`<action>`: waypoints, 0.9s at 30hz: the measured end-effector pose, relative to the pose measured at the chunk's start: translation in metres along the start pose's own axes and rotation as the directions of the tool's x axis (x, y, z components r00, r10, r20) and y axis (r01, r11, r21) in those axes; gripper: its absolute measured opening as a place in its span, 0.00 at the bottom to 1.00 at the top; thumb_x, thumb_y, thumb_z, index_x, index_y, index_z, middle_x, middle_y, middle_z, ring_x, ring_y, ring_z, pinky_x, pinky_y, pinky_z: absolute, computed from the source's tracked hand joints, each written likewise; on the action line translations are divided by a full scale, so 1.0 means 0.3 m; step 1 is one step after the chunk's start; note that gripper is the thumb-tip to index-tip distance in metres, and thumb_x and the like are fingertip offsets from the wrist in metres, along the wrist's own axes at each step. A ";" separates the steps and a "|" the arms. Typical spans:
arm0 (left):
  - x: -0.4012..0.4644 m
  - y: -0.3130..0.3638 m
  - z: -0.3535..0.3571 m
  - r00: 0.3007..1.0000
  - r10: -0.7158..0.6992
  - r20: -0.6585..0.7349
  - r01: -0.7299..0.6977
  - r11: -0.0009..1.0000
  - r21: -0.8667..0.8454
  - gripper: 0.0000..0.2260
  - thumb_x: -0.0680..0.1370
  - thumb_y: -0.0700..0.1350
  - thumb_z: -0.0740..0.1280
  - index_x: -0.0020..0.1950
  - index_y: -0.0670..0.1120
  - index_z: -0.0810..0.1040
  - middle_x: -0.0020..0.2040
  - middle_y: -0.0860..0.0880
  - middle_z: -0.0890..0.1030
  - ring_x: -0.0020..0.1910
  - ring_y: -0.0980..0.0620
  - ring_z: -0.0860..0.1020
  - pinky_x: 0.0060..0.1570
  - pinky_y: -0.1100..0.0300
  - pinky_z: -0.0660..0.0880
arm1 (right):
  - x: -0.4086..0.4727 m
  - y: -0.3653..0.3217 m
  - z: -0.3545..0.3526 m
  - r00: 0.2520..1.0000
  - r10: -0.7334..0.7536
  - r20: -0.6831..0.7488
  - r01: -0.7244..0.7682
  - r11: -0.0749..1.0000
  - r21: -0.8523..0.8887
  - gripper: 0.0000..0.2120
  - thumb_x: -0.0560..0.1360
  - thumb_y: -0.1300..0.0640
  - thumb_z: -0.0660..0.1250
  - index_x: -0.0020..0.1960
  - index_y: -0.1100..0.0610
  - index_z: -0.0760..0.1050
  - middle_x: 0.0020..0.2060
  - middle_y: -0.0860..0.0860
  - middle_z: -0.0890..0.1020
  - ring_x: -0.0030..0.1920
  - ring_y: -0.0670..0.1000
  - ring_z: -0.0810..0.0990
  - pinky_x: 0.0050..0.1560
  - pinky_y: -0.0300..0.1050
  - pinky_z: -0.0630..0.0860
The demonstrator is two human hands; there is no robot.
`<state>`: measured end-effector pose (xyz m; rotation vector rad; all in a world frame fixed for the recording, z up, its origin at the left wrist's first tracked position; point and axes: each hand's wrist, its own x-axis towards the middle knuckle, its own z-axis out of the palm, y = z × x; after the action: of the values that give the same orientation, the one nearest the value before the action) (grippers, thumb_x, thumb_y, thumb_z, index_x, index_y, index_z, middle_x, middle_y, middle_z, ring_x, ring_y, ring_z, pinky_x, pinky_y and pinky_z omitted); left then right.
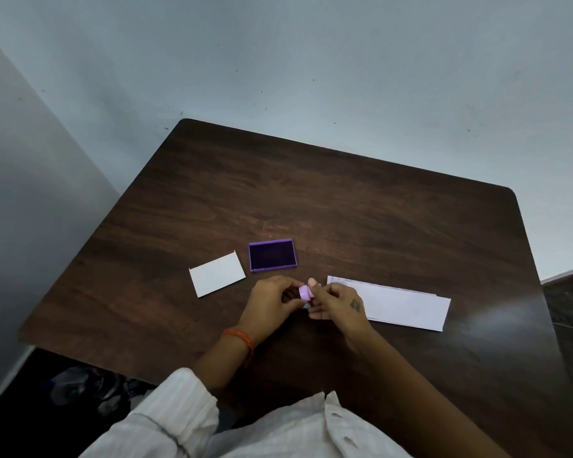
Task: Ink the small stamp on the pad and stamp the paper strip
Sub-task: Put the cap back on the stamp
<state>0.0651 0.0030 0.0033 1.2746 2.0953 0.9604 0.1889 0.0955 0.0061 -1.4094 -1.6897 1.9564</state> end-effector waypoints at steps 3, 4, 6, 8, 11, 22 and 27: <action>0.002 -0.005 -0.002 1.000 -0.003 -0.004 0.003 1.000 0.003 0.13 0.70 0.45 0.72 0.54 0.47 0.79 0.50 0.48 0.83 0.45 0.59 0.77 0.46 0.72 0.70 | 0.000 0.006 -0.011 0.999 -0.007 0.042 0.002 0.994 0.109 0.13 0.70 0.55 0.71 0.53 0.54 0.76 0.49 0.55 0.82 0.48 0.53 0.83 0.47 0.45 0.82; 0.002 -0.008 -0.002 1.000 -0.002 -0.004 0.002 1.000 0.007 0.14 0.70 0.45 0.73 0.54 0.47 0.79 0.50 0.48 0.83 0.46 0.59 0.77 0.47 0.70 0.71 | -0.002 0.010 -0.015 0.998 -0.038 0.040 0.033 0.993 0.114 0.13 0.69 0.59 0.72 0.53 0.53 0.76 0.50 0.55 0.82 0.50 0.53 0.83 0.49 0.47 0.82; -0.001 -0.008 -0.001 1.000 0.002 -0.003 -0.002 1.000 0.010 0.14 0.70 0.44 0.73 0.54 0.47 0.79 0.50 0.48 0.83 0.46 0.58 0.78 0.49 0.67 0.73 | -0.002 0.018 -0.019 0.994 -0.099 0.037 0.098 0.994 0.047 0.12 0.70 0.61 0.71 0.52 0.54 0.79 0.49 0.56 0.84 0.49 0.53 0.83 0.52 0.49 0.81; -0.001 -0.006 -0.002 1.000 0.009 -0.005 -0.009 1.000 0.007 0.13 0.70 0.45 0.72 0.54 0.47 0.80 0.50 0.48 0.83 0.46 0.57 0.78 0.49 0.66 0.75 | -0.001 0.020 -0.018 0.994 -0.110 0.026 0.110 0.994 0.009 0.10 0.70 0.58 0.72 0.50 0.55 0.80 0.45 0.55 0.85 0.47 0.52 0.84 0.49 0.45 0.82; 0.002 -0.001 -0.006 1.000 0.017 0.001 -0.017 1.000 0.006 0.12 0.70 0.45 0.72 0.53 0.47 0.80 0.49 0.48 0.83 0.45 0.59 0.77 0.45 0.72 0.73 | 0.002 0.011 -0.013 0.998 -0.065 -0.023 0.065 0.997 -0.029 0.13 0.70 0.50 0.71 0.50 0.56 0.79 0.42 0.54 0.85 0.42 0.49 0.84 0.41 0.39 0.82; 0.001 -0.013 0.002 1.000 -0.003 0.009 0.002 1.000 0.021 0.13 0.70 0.44 0.72 0.54 0.47 0.79 0.50 0.48 0.83 0.44 0.61 0.76 0.42 0.81 0.68 | -0.005 -0.004 -0.003 0.995 -0.097 -0.013 0.097 0.995 -0.024 0.09 0.67 0.54 0.74 0.46 0.53 0.80 0.43 0.54 0.85 0.44 0.49 0.84 0.46 0.43 0.82; 0.010 -0.017 0.008 1.000 0.013 -0.007 -0.013 1.000 0.015 0.13 0.70 0.45 0.72 0.54 0.48 0.79 0.49 0.49 0.83 0.43 0.62 0.75 0.42 0.78 0.70 | -0.007 -0.009 0.002 0.994 -0.102 0.030 0.101 0.994 0.031 0.08 0.68 0.55 0.74 0.46 0.53 0.78 0.45 0.53 0.84 0.45 0.50 0.84 0.44 0.42 0.82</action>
<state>0.0628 0.0048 -0.0023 1.2954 2.1062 0.9582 0.1884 0.0944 0.0093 -1.2632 -1.7028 1.9500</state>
